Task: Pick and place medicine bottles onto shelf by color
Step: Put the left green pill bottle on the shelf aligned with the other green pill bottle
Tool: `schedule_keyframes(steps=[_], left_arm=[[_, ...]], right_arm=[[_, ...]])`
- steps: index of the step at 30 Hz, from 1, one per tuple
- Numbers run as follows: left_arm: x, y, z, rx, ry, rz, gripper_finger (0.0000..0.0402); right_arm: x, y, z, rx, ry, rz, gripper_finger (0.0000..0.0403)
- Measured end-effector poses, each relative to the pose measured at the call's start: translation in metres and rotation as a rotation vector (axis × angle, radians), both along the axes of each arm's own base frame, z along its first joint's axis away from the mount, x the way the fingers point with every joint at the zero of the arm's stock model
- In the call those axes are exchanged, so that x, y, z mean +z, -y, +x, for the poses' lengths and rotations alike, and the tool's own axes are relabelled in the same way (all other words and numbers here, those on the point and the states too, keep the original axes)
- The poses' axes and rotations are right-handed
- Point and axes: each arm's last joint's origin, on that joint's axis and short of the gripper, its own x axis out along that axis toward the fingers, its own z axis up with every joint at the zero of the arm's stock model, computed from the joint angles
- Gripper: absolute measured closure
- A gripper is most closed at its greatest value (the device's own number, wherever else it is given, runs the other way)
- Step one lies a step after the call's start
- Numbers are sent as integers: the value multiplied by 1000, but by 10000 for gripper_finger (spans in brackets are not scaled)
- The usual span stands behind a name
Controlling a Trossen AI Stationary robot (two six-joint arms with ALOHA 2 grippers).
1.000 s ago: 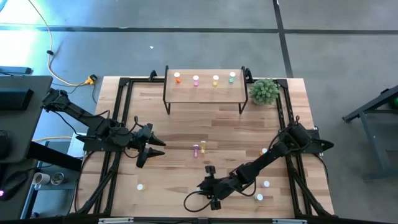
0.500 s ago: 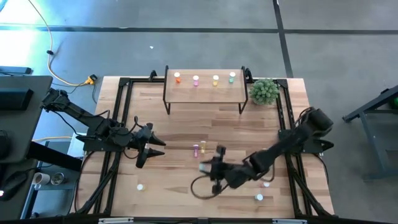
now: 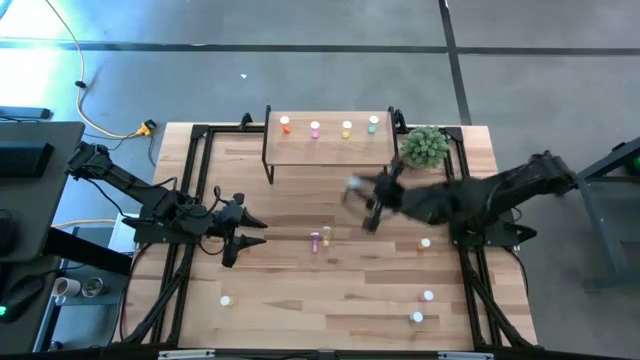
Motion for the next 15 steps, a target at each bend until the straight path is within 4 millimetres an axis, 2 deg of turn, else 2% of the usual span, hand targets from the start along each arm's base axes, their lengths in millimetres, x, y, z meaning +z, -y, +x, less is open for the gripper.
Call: schedule_keyframes(steps=[7, 15], left_arm=[[1, -3, 0, 78, 11, 93, 209], [2, -9, -1, 246, 29, 199, 209]], right_arm=[[24, 69, -31, -193, 18, -17, 290], [18, 131, -46, -262, -47, 84, 290]])
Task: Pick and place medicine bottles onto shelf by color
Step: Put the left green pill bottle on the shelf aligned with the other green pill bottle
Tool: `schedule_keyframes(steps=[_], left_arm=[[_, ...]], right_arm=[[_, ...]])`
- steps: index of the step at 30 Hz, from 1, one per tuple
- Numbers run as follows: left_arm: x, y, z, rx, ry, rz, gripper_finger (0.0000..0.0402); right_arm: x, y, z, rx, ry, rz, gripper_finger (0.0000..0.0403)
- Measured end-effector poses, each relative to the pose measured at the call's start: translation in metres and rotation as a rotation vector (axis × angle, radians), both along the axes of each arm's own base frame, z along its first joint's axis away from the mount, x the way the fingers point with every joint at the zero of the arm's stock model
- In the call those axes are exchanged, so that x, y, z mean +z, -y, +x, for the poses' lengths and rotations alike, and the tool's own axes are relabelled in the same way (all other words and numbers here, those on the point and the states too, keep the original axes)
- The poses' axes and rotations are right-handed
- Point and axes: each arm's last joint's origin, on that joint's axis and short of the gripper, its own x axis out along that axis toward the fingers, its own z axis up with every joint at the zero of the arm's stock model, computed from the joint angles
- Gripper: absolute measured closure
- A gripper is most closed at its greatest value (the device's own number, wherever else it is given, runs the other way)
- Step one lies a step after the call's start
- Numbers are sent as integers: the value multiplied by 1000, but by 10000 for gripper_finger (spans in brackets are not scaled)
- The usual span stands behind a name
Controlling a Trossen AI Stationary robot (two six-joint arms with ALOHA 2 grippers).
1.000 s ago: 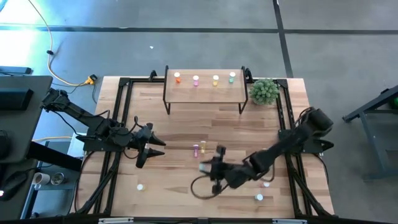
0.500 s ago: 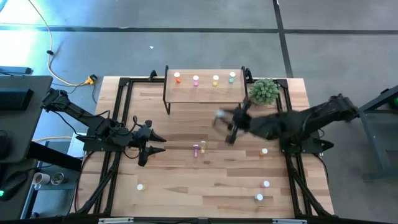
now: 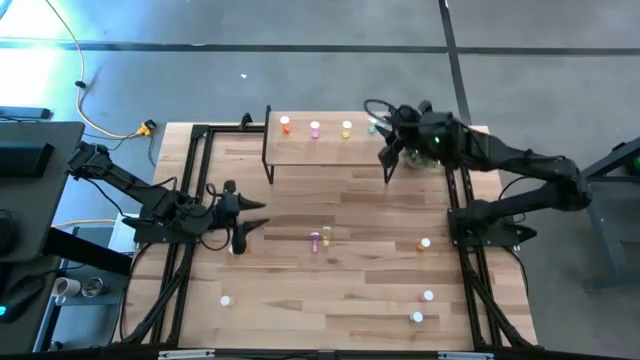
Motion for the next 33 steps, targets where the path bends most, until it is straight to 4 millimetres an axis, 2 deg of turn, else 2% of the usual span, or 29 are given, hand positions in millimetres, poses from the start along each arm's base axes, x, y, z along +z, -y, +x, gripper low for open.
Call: schedule_keyframes(steps=[6, 12, 20, 28, 33], left_arm=[[2, -4, -1, 129, 13, 85, 209], [8, -10, 1, 208, 32, 179, 209], [18, -20, 5, 254, 58, 269, 209], [18, -29, 6, 292, 30, 310, 209], [20, -35, 7, 324, 30, 328, 209]], right_arm=[[-18, 29, 2, 13, -88, 121, 290], [-40, 44, 7, 66, -198, 248, 290], [-56, 49, 18, 77, -252, 263, 290], [-79, 36, 29, 71, -200, 244, 290], [-96, 28, 23, 6, -205, 255, 290]])
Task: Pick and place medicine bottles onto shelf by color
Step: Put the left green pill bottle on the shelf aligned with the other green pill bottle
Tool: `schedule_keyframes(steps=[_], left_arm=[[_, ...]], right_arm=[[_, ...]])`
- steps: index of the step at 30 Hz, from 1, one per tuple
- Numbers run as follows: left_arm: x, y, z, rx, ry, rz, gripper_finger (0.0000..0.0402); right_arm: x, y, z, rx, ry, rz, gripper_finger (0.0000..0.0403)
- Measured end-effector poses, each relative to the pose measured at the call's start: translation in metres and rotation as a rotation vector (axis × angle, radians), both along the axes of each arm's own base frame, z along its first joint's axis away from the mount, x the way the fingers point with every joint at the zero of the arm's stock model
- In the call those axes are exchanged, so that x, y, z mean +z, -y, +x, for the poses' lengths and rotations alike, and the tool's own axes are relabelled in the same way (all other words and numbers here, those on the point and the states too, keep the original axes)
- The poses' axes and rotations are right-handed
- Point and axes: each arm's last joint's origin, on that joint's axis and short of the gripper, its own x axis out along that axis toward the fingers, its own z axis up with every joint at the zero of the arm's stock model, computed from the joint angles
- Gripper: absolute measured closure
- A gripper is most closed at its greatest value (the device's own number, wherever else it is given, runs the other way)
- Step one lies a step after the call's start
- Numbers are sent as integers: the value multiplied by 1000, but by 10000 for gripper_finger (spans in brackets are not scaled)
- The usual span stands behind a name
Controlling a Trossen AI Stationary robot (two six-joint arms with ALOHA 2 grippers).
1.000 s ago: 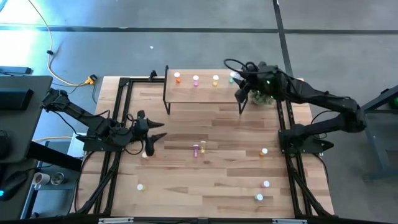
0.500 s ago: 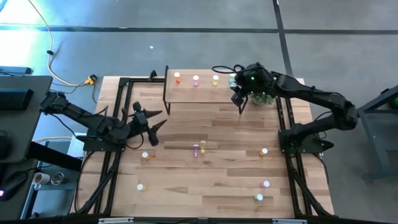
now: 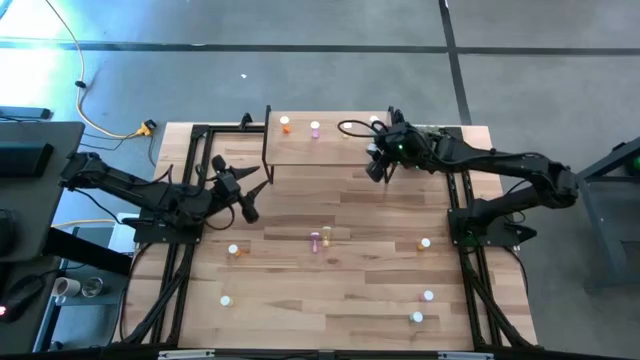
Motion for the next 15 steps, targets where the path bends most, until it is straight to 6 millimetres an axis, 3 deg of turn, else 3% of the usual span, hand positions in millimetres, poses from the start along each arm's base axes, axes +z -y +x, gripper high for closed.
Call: schedule_keyframes(steps=[15], left_arm=[[1, -14, 0, 80, 8, 4, 209]], right_arm=[[0, 21, -7, -96, 98, -21, 290]])
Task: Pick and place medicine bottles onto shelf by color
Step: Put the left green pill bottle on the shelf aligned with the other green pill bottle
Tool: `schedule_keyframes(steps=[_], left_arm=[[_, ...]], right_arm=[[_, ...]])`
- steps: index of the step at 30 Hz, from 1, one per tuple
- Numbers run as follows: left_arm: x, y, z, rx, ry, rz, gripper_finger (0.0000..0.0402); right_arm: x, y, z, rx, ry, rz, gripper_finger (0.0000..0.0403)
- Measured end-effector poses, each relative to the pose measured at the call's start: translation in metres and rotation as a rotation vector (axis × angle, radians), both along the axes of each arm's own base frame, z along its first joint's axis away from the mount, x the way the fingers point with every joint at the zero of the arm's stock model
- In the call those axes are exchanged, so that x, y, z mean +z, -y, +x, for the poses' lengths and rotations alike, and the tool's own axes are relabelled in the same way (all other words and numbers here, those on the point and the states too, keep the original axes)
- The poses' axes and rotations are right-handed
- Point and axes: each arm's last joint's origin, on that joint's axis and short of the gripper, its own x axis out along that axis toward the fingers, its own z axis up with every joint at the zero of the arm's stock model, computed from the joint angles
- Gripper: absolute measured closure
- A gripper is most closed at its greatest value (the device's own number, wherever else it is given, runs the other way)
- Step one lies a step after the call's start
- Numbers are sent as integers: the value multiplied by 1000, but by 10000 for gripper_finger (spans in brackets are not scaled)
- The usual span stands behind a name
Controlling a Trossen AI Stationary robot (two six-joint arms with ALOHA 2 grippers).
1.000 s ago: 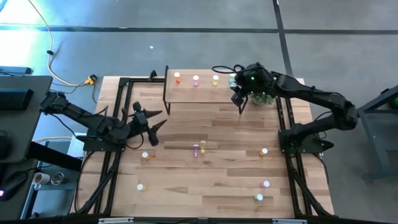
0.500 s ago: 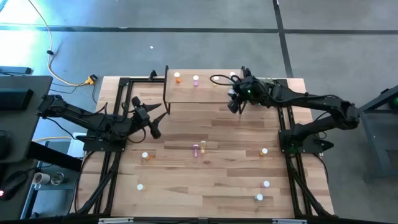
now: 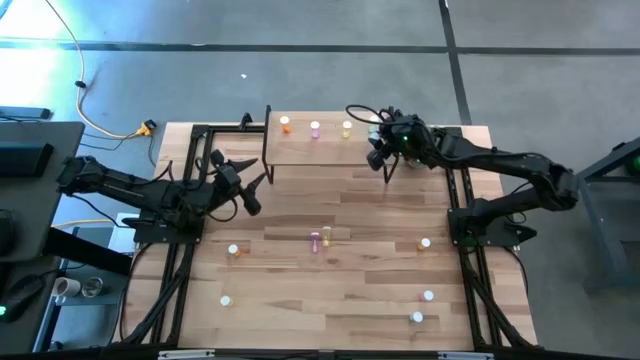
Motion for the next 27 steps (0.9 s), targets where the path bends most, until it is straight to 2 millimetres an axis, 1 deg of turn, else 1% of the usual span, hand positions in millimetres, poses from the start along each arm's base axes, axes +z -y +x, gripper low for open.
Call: schedule_keyframes(steps=[4, 10, 17, 21, 27], left_arm=[[0, -2, 0, 11, -12, 11, 209], [0, -3, 0, 14, -25, 21, 209], [0, -3, 0, 14, -27, 22, 209], [-1, -3, 0, 14, -34, 22, 209], [-2, -3, -1, 14, -49, 24, 209]], right_arm=[[-5, 2, 4, -24, 10, 31, 290], [-5, 3, 3, -82, 13, 17, 290], [-8, 7, 6, -102, 25, 31, 290], [-15, 9, 11, -120, 19, 54, 290], [-17, 10, 13, -139, 23, 57, 290]])
